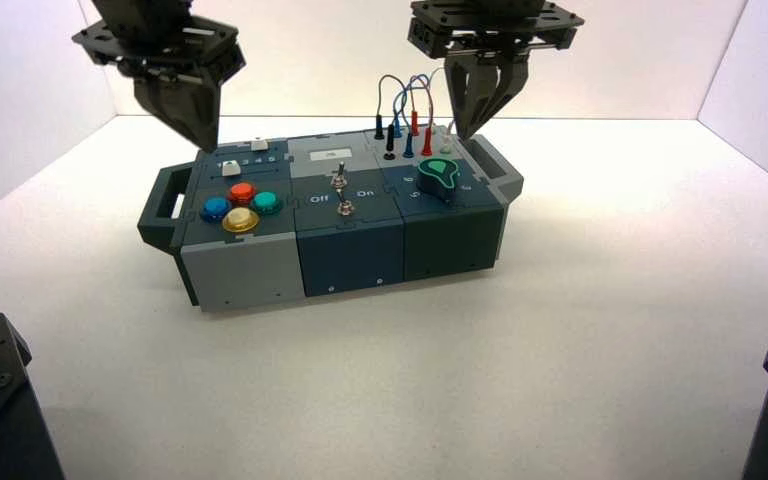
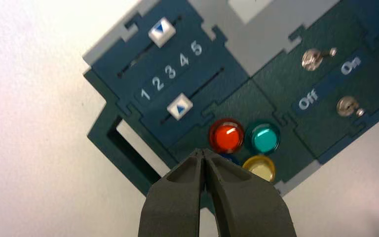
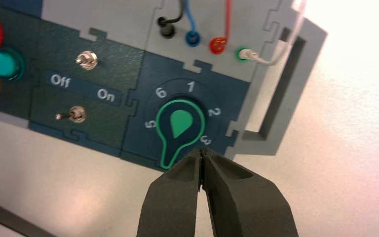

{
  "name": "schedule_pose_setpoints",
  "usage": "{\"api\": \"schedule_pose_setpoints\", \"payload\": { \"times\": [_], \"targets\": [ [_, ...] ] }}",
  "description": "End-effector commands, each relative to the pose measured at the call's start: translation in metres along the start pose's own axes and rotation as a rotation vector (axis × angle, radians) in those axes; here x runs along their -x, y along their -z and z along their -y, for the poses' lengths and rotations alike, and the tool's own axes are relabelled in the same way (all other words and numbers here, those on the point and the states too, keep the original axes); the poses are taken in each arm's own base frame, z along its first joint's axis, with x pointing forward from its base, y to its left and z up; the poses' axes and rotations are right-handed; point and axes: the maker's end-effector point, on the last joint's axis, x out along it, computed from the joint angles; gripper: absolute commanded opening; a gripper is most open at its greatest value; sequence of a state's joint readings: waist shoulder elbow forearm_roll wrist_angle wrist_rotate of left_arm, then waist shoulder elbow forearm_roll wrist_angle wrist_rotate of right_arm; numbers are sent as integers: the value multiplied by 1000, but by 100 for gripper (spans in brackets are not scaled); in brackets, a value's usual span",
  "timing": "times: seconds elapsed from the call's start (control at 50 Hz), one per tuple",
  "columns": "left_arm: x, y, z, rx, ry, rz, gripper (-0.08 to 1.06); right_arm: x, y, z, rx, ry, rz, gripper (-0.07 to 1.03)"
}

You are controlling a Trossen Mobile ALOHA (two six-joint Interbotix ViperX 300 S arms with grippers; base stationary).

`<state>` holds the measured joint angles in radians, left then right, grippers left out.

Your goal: Flip the top switch off with the right gripper.

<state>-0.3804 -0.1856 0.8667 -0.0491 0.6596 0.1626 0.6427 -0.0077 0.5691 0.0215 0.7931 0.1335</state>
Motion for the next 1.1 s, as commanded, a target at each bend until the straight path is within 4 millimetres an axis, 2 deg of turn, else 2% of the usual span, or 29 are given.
{"api": "schedule_pose_setpoints", "payload": {
  "times": [0.02,0.32,0.58,0.82,1.1],
  "targets": [
    [1,2,-4,-9,-15,-15,-3,11,-10,-10,15,-18,47,-2],
    [3,24,-9,-29,-40,-138,-3,17,-12,-18,21,-38,62,-2],
    [7,29,-17,-59,-77,-201,-3,21,-18,-38,56,-65,77,-2],
    [-8,31,-26,-89,-106,-253,-3,23,-28,-55,82,-86,91,-2],
    [-22,30,-27,-90,-103,-227,-3,21,-33,-60,83,-93,90,-2]
  ]
}}
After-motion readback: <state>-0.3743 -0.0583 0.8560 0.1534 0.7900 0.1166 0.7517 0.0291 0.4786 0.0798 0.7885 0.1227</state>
